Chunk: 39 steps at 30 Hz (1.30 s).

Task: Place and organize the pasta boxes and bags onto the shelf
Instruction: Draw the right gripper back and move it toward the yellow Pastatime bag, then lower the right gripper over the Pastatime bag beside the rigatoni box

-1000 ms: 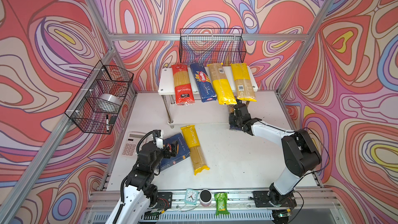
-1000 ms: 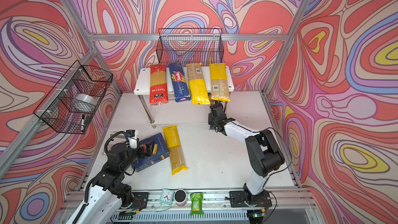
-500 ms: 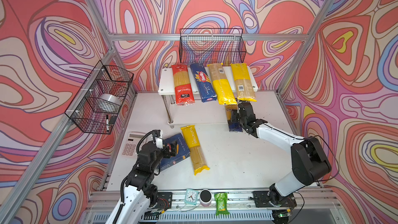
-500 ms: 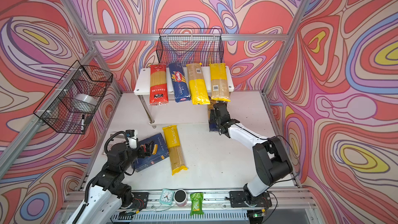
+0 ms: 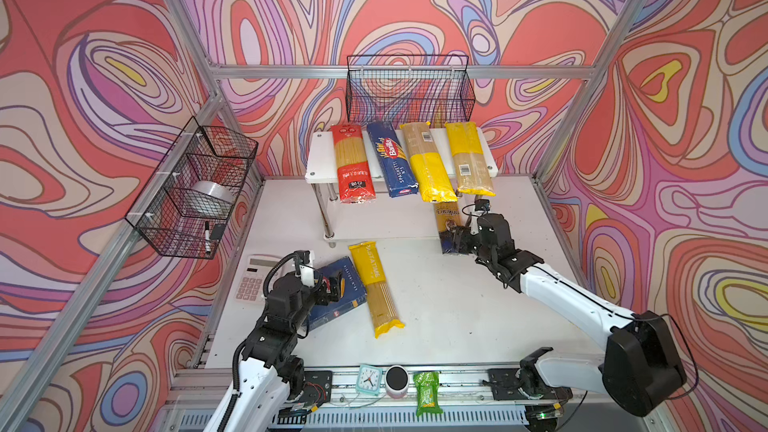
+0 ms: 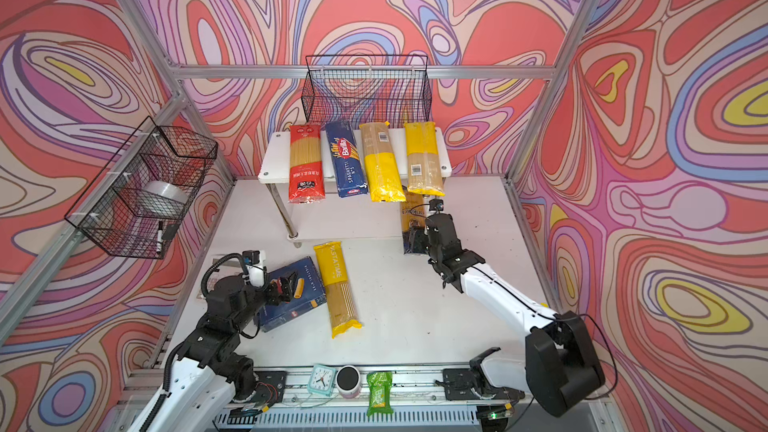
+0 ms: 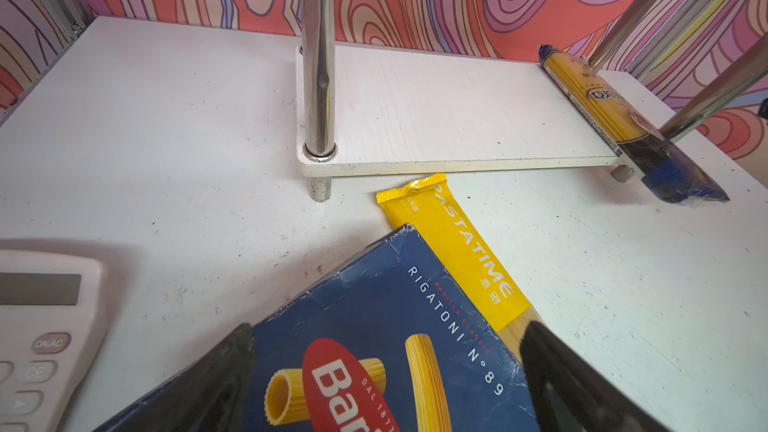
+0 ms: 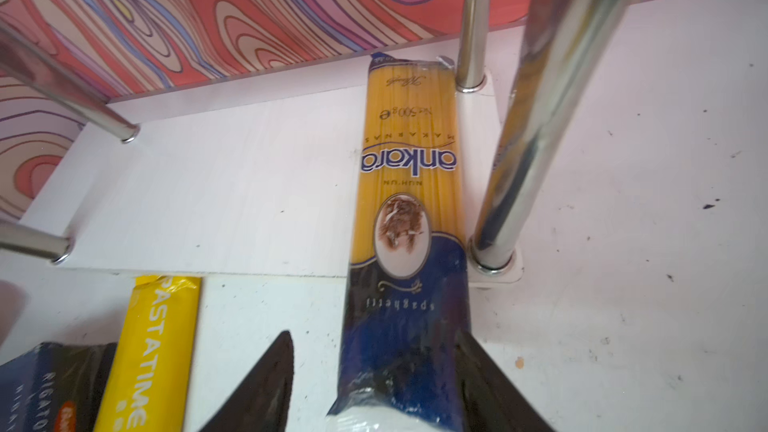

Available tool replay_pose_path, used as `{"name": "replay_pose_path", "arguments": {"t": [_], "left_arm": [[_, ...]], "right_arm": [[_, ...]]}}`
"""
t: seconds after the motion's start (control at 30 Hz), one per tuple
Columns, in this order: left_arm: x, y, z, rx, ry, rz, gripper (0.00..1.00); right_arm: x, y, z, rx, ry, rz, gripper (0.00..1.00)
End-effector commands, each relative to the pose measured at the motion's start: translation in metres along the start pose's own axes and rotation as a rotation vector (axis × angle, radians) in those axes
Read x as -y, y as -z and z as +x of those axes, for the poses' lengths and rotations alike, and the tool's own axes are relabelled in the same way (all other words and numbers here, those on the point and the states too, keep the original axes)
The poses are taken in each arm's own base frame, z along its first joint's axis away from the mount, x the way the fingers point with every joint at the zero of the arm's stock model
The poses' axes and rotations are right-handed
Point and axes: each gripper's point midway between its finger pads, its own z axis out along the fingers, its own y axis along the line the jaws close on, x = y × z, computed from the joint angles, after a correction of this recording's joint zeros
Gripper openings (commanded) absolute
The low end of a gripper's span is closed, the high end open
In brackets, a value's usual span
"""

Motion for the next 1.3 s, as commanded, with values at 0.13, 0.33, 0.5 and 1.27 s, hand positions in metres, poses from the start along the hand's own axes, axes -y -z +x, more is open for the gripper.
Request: {"name": "replay_pose_path", "arguments": {"t": [0.13,0.33,0.5,1.27], "left_arm": [[-0.001,-0.001,0.003,-0.007,-0.007,0.002,1.0],[0.0,0.0,0.002,-0.002,-0.008,0.007,1.0],[0.0,0.0,0.003,-0.001,-0.008,0.007,1.0],[0.001,0.007,0.003,0.018,-0.01,0.02,1.0]], "right_arm": [[-0.03,0.019,0.043,-0.146,0.036,-0.131,0.63],[-0.07,0.039,0.076,-0.219,0.155,-0.215,0.64],[-0.091,0.05,0.097,-0.245,0.189,-0.261,0.65],[-0.18,0.037,0.197,-0.434,0.307,-0.3,0.91]]}}
